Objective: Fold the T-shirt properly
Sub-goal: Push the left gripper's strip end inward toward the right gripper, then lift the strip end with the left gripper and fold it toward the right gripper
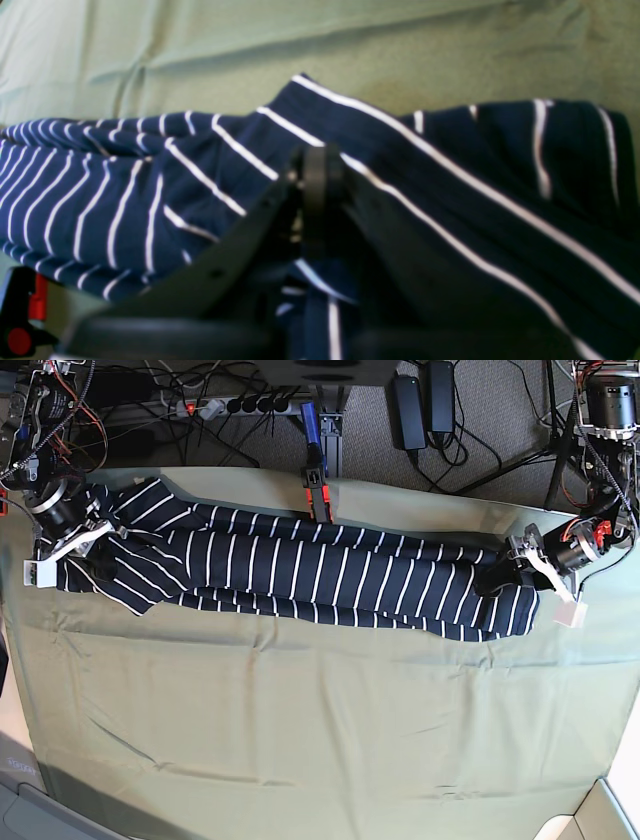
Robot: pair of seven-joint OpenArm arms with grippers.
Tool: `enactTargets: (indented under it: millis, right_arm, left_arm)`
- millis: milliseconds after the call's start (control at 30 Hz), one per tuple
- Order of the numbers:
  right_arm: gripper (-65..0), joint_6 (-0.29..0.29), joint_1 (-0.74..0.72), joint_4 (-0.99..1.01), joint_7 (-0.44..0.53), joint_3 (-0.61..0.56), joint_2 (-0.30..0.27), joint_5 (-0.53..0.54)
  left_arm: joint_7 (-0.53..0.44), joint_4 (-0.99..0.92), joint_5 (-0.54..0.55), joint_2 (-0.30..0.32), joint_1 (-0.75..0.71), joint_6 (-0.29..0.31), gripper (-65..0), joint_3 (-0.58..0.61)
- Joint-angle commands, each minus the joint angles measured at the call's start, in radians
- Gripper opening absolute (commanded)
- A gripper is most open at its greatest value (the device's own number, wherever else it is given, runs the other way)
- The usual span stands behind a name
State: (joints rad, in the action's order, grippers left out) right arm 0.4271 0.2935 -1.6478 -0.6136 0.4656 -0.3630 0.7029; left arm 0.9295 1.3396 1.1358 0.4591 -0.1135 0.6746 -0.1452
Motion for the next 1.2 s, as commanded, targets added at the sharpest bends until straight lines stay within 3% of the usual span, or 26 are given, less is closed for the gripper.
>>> enactTargets:
  millis: [0, 67, 167, 233, 400, 567, 867, 1167]
  right_arm:
    - [-65.0, 0.052, -0.005, -0.019, 0.018, 0.011, -0.016, 0.016]
    - [-65.0, 0.052, -0.005, -0.019, 0.018, 0.011, -0.016, 0.015]
    - [-65.0, 0.052, -0.005, -0.019, 0.018, 0.011, -0.016, 0.015]
    - [-65.0, 0.052, -0.005, -0.019, 0.018, 0.011, -0.016, 0.015]
    - [-65.0, 0.052, -0.005, -0.019, 0.019, 0.011, -0.016, 0.016]
    - [-65.0, 0.052, -0.005, -0.019, 0.018, 0.047, -0.016, 0.03]
    - [-65.0, 0.052, -0.027, -0.019, -0.04, 0.233, -0.016, 0.125]
    - [-65.0, 0.052, -0.027, -0.019, -0.042, 0.247, -0.016, 0.126]
  left_arm:
    - [-0.011, 0.013, 0.002, 0.006, 0.011, 0.023, -25.0, -0.005]
    - [-0.028, 0.013, -0.021, 0.0, 0.011, 0.023, -32.7, -0.005]
    - [-0.068, 0.013, -0.053, 0.001, 0.011, 0.023, -56.4, -0.005]
    - [-0.082, 0.013, -0.06, 0.001, 0.012, 0.023, -65.0, -0.005]
    - [-0.108, 0.013, -0.065, 0.002, 0.014, 0.023, -65.0, -0.005]
    - [-0.193, 0.013, -0.15, 0.015, 0.03, 0.023, -65.0, -0.005]
    - [-0.196, 0.013, -0.178, 0.047, 0.113, 0.023, -65.0, -0.006]
    - [-0.201, 0.013, -0.265, 0.072, 0.179, 0.023, -65.0, -0.006]
